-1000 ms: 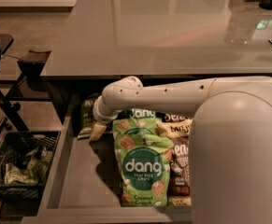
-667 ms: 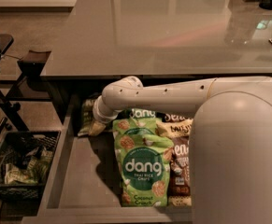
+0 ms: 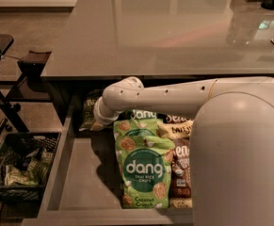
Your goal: Pick green jalapeno chip bag from top drawer and place on counter
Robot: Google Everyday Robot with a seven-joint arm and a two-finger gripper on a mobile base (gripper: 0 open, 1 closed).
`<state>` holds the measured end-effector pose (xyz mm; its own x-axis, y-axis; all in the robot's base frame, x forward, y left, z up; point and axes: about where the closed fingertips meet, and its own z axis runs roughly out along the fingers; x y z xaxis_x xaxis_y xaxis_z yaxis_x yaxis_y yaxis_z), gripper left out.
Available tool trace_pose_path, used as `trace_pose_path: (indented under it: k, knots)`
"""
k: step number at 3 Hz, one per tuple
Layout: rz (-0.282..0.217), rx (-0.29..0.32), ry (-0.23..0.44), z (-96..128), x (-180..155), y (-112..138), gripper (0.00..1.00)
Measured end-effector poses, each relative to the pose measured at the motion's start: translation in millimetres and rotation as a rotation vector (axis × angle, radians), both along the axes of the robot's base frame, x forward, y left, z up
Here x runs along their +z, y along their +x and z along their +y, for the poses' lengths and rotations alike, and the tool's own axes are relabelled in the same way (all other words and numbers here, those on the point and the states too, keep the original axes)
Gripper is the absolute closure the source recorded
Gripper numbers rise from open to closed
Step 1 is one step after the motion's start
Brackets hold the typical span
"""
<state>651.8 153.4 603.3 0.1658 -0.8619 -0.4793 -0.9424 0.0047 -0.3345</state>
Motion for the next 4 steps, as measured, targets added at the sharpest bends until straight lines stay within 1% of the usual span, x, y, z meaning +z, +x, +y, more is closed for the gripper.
trace_pose_path:
  k: [1,2,3,4]
  knots:
    - [0.0,0.0,0.0,0.0,0.0,0.0,1.0]
    - [0.0,0.0,0.0,0.0,0.0,-0.1,1.0]
    - [-0.013,0.015,0.043,1.8,14.8,-11.6,1.0]
    - [-0.05,0.033,0.094,1.7,47.3,-36.4,1.0]
